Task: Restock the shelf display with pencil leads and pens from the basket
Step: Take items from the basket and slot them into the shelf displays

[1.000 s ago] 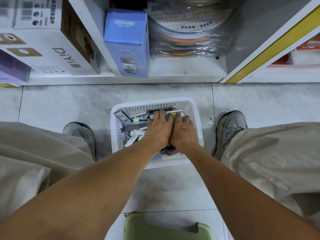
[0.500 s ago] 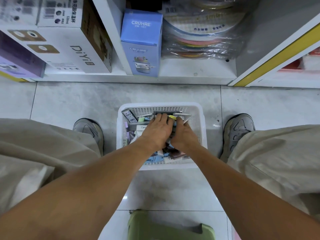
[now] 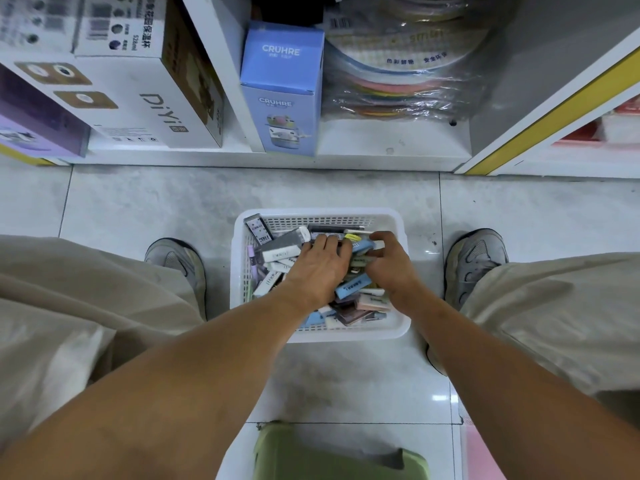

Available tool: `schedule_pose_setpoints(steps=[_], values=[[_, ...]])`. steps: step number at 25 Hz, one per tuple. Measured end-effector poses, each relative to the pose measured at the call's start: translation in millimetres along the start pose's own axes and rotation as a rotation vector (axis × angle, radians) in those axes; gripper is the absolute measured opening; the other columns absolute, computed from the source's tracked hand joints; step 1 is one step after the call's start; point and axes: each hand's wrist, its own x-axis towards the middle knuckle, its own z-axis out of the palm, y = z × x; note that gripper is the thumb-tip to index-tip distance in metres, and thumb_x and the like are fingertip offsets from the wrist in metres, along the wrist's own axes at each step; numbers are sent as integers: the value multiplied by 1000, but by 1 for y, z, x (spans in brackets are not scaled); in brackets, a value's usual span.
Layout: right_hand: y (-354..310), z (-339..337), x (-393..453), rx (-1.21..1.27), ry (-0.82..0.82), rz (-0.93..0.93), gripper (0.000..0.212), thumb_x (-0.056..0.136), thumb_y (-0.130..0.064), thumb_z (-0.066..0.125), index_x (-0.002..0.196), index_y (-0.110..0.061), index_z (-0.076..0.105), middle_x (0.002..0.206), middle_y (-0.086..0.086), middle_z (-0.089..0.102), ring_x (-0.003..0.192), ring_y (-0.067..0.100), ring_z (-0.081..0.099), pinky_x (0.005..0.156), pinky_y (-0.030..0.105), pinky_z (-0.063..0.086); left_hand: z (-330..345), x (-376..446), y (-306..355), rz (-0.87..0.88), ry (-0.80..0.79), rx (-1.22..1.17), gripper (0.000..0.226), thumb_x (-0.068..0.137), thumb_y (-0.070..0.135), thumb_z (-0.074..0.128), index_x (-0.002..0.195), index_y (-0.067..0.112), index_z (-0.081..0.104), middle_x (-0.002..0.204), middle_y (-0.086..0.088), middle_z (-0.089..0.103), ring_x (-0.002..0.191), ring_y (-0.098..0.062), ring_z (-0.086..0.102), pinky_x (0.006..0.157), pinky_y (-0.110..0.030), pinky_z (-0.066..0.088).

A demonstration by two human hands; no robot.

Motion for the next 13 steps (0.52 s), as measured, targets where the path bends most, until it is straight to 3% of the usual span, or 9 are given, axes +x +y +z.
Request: schedule_pose_setpoints(steps=[3,6,9,13], values=[[6,2,-3,-1,-13,-25,58,73,8,44,117,-30,52,100,5,69,88,18,69,66,31,61,3,-5,-3,-7,16,-23,89,75,18,76,145,2,24,128,-19,52,119,-35,43,98,-46,43],[12,5,-2,46,-4,-19,48,76,8,50,107,-28,58,100,6,71,95,25,70,86,47,59,3,-6,-6,27,18,0,93,67,21,81,142,4,28,124,-16,57,115,-33,47,97,-44,41],[9,6,-1,69,9,-15,47,76,8,48,106,-26,60,101,10,71,96,29,69,88,49,58,0,-3,-11,40,-23,-118,91,66,13,81,141,8,30,124,-14,57,114,-32,52,95,-43,43],[2,3,-4,183,-14,-7,51,60,3,54,104,-21,62,96,13,73,89,28,72,83,44,60,-6,0,-18,48,-95,-282,85,72,5,75,143,10,29,117,-15,59,107,-30,51,85,-40,47]])
